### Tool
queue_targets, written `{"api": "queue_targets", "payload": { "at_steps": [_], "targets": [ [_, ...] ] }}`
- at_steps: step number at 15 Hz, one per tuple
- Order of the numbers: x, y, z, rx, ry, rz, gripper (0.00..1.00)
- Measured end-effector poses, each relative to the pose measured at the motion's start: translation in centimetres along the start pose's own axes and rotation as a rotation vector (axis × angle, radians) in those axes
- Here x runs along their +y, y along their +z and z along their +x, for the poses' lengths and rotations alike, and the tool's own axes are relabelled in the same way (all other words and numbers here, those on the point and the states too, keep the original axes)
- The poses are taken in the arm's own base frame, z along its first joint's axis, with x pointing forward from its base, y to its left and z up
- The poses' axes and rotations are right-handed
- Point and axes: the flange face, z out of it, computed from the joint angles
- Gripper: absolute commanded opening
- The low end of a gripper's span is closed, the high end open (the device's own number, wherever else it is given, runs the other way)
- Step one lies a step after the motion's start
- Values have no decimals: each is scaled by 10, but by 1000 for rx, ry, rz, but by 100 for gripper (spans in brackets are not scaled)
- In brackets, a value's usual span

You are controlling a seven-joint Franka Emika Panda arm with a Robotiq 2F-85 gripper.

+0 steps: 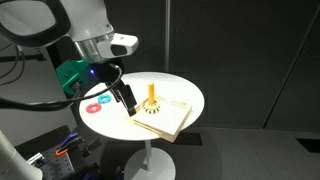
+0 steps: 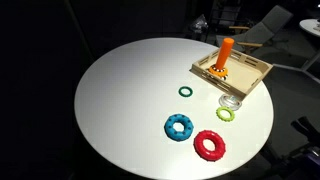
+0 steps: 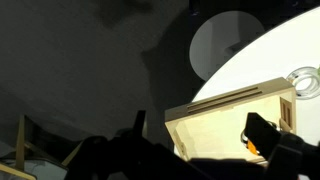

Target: Put the transparent ring on the stake

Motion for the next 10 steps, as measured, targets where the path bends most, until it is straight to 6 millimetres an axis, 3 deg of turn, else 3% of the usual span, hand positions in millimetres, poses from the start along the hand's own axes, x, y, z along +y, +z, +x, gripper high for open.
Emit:
{"api": "queue_targets", "payload": {
  "at_steps": [10],
  "targets": [
    [-7,2,4,-6,-9,3,100]
  ]
}}
